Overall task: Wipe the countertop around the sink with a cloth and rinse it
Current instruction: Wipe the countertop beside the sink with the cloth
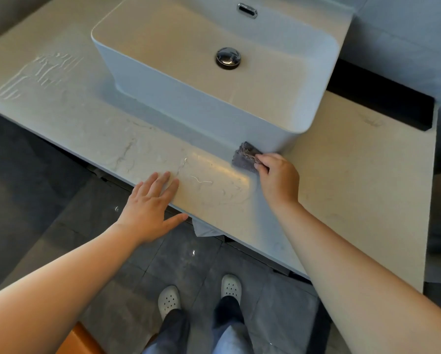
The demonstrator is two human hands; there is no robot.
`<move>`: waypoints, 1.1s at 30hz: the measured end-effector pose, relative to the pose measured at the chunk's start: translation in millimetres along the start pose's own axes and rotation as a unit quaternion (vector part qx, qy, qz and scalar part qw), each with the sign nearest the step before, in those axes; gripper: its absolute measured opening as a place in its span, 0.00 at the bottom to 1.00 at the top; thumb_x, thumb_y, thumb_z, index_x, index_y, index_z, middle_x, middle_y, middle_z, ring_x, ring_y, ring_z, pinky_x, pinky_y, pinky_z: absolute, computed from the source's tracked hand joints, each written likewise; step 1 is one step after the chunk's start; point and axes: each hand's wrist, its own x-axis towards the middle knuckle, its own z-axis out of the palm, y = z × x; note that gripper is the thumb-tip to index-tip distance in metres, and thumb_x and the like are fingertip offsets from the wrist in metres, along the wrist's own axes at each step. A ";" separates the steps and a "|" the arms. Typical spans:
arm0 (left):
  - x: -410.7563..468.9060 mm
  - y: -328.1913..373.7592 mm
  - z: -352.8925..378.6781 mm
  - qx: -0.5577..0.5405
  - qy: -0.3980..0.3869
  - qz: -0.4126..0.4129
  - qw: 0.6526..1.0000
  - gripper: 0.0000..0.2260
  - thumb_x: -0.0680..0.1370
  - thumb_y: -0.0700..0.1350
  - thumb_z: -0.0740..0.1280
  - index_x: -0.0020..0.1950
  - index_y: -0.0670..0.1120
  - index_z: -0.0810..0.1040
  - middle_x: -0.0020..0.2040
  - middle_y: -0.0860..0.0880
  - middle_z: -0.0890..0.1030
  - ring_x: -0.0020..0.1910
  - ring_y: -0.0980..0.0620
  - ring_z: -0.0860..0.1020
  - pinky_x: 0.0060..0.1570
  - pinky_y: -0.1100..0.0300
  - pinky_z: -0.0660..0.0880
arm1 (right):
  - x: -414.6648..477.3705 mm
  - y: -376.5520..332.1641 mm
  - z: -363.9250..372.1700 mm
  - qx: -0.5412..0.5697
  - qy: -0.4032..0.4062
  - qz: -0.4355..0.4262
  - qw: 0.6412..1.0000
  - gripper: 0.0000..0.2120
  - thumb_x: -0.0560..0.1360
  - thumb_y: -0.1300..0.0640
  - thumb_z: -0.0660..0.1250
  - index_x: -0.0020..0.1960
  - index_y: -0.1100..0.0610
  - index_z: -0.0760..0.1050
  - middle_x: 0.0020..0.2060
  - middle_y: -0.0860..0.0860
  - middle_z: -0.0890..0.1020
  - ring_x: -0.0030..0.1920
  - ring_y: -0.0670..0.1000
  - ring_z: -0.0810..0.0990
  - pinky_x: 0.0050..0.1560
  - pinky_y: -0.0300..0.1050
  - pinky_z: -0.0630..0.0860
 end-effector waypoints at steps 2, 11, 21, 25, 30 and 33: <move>0.2 0.1 1.0 0.000 0.001 0.000 1.000 0.43 0.68 0.74 0.42 0.78 0.53 0.45 0.78 0.50 0.44 0.76 0.46 0.42 0.74 0.47 0.44 | -1.4 2.6 8.9 0.000 0.010 0.007 1.000 0.11 0.74 0.62 0.67 0.56 0.59 0.81 0.54 0.53 0.83 0.51 0.55 0.81 0.49 0.46 0.76; -0.8 -1.2 1.4 0.001 0.008 0.009 1.000 0.42 0.69 0.74 0.42 0.78 0.52 0.46 0.78 0.49 0.44 0.76 0.45 0.42 0.74 0.46 0.43 | -34.7 -9.7 15.5 0.008 -0.010 0.010 1.000 0.12 0.74 0.61 0.68 0.57 0.58 0.81 0.54 0.53 0.83 0.54 0.56 0.79 0.54 0.45 0.73; -0.6 -3.2 -6.2 0.017 -0.008 0.017 1.000 0.44 0.66 0.74 0.41 0.77 0.54 0.43 0.78 0.50 0.42 0.76 0.47 0.41 0.73 0.48 0.43 | -111.5 -38.5 22.1 0.025 -0.039 -0.010 0.999 0.12 0.73 0.60 0.70 0.56 0.56 0.82 0.52 0.50 0.84 0.52 0.52 0.81 0.52 0.45 0.76; -1.0 -2.7 -11.1 0.026 -0.022 0.022 0.999 0.41 0.71 0.72 0.48 0.77 0.54 0.41 0.78 0.50 0.40 0.76 0.47 0.40 0.73 0.49 0.42 | -124.8 -45.1 7.3 0.062 -0.114 0.013 0.992 0.12 0.73 0.59 0.70 0.56 0.53 0.82 0.52 0.47 0.84 0.53 0.48 0.80 0.54 0.45 0.77; -0.5 -5.7 -10.0 0.034 -0.022 0.028 0.999 0.44 0.66 0.73 0.41 0.77 0.54 0.40 0.78 0.50 0.40 0.76 0.47 0.39 0.73 0.49 0.42 | -101.9 -46.3 -17.4 0.066 -0.045 -0.002 0.997 0.08 0.73 0.59 0.71 0.52 0.55 0.83 0.45 0.48 0.85 0.45 0.48 0.81 0.45 0.45 0.79; -0.5 -5.8 -8.3 0.032 -0.022 0.028 0.999 0.45 0.64 0.73 0.40 0.77 0.54 0.40 0.78 0.50 0.40 0.76 0.47 0.39 0.73 0.48 0.42 | -60.4 -38.7 -17.3 0.048 0.018 0.011 0.999 0.09 0.73 0.58 0.70 0.53 0.56 0.83 0.47 0.50 0.85 0.46 0.51 0.81 0.46 0.44 0.77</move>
